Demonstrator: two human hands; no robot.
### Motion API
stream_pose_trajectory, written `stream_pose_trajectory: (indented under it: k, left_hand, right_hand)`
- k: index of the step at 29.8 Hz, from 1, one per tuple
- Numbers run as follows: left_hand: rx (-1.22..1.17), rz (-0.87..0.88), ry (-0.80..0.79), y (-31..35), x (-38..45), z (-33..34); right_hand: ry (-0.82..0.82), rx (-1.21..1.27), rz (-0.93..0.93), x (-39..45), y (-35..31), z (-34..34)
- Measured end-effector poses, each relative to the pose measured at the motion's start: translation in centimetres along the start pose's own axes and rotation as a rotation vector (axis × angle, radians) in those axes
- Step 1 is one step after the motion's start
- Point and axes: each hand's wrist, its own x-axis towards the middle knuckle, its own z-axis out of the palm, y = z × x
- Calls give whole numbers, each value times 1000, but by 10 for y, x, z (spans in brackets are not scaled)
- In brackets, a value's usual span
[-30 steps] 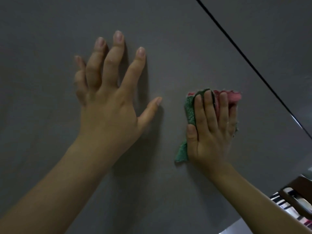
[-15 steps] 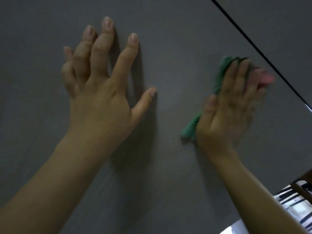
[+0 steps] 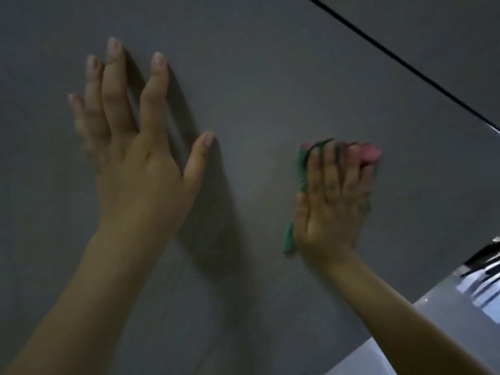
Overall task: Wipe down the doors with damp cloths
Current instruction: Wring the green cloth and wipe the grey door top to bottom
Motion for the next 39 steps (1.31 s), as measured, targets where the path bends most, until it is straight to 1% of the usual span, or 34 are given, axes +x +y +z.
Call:
stream_pose_trajectory:
  k: [2, 3, 4, 5, 7, 10, 11, 12, 15, 16, 17, 18, 20, 22, 23, 24, 25, 26, 27, 28, 29, 30, 31, 33, 35, 36, 37, 39]
  left_hand:
    - [12, -28, -21, 5, 0, -5]
    - [23, -35, -34, 9, 0, -8]
    - [34, -37, -46, 13, 0, -11]
    - [42, -30, -57, 19, -1, -14]
    - [48, -4, -91, 34, 0, -16]
    - [61, 59, -149, 63, 3, -9]
    - [65, 80, -167, 75, 4, -4]
    - [69, 99, -183, 86, 6, 1]
    - [79, 139, -207, 113, 8, 16]
    - [78, 148, -218, 122, 8, 21]
    - [76, 155, -232, 130, 6, 25]
    - [79, 160, -245, 137, 4, 30]
    - [99, 153, -262, 147, 1, 38]
    - [129, 128, -272, 154, 1, 45]
    - [144, 114, -275, 155, 0, 47]
    - [157, 103, -271, 156, 1, 49]
    - [163, 100, -266, 157, 1, 50]
    - [164, 102, -263, 158, 2, 51]
    - [165, 101, -259, 159, 2, 50]
    - [169, 96, -256, 159, 2, 50]
    - [172, 89, -255, 159, 3, 49]
    - [174, 81, -257, 160, 3, 49]
    - [176, 75, -258, 161, 3, 49]
    - [177, 71, -255, 161, 3, 49]
    - [172, 72, -249, 161, 2, 50]
    - [171, 70, -243, 160, 1, 50]
    - [168, 68, -239, 159, 1, 50]
    - [157, 73, -231, 159, 1, 50]
  right_hand:
    - [-84, -5, -268, -21, 15, -4]
    - [-90, -22, -349, -27, 30, -8]
    - [-92, -12, -361, -24, 43, -14]
    - [-75, -27, -308, -18, 58, -17]
    - [-52, -40, -108, 2, 76, -19]
    - [52, -50, 252, 24, 57, -15]
    - [67, -38, 300, 24, 47, -14]
    - [60, -22, 265, 20, 41, -12]
    - [-63, 27, -43, -12, 48, -10]
    - [-79, 34, -98, -19, 61, -13]
    - [-69, 35, -92, -23, 77, -16]
    - [-45, 29, -28, -23, 92, -19]
    - [39, -19, 211, -14, 113, -19]
    - [135, -28, 492, -1, 108, -14]
    - [166, -9, 566, 1, 96, -10]
    - [158, 12, 544, 0, 82, -7]
    - [112, 31, 438, -8, 70, -5]
    - [40, 52, 287, -19, 64, -5]
    - [-20, 62, 145, -32, 68, -7]
    - [-52, 61, 59, -43, 81, -12]
    - [-61, 55, 46, -50, 98, -17]
    - [-56, 40, 94, -54, 114, -21]
    - [-25, 24, 185, -53, 127, -24]
    - [83, -9, 451, -40, 138, -21]
    - [187, 20, 722, -17, 118, -16]
    - [206, 51, 749, -8, 102, -13]
    - [182, 76, 666, -5, 87, -12]
    - [51, 99, 305, -19, 68, -13]
